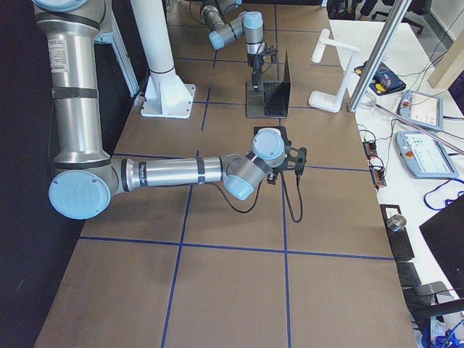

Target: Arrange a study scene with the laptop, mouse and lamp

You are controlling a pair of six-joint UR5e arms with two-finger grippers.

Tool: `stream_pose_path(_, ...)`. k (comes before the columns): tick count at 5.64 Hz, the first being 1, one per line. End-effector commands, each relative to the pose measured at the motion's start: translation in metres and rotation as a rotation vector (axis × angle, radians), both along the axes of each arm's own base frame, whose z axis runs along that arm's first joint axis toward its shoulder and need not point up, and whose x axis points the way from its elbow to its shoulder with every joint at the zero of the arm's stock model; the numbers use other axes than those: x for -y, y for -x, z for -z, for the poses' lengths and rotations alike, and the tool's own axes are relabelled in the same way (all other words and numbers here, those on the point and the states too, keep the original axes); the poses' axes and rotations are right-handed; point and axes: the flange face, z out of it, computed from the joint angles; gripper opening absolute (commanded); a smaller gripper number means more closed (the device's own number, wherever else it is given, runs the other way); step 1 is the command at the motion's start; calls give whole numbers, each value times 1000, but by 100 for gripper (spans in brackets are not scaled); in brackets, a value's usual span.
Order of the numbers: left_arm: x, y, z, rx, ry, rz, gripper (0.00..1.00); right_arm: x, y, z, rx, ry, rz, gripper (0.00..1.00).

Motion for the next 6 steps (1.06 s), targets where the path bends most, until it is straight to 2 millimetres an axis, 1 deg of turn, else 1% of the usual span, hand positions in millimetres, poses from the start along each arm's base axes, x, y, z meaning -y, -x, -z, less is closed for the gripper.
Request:
stream_pose_path(1,17,60,-58,46,-70,-33,100,-5,-18,-24,-83,-38,-54,100)
stream_pose_path(2,30,102,-93,69,-100,-55,100,-8,-26,-48,-203,-89,-54,100)
stream_pose_path(3,40,142,-129,105,-122,-48,100,-5,-43,-64,-299,-150,5,100)
stream_pose_path(4,50,181,-156,137,-164,-72,100,-13,-59,-89,-379,-196,108,100)
stream_pose_path(5,68,233,-189,178,-153,-102,100,-16,-86,-106,-430,-222,218,100)
stream_pose_path(6,67,274,-228,257,-183,-156,100,-21,-101,-113,-432,-216,292,100)
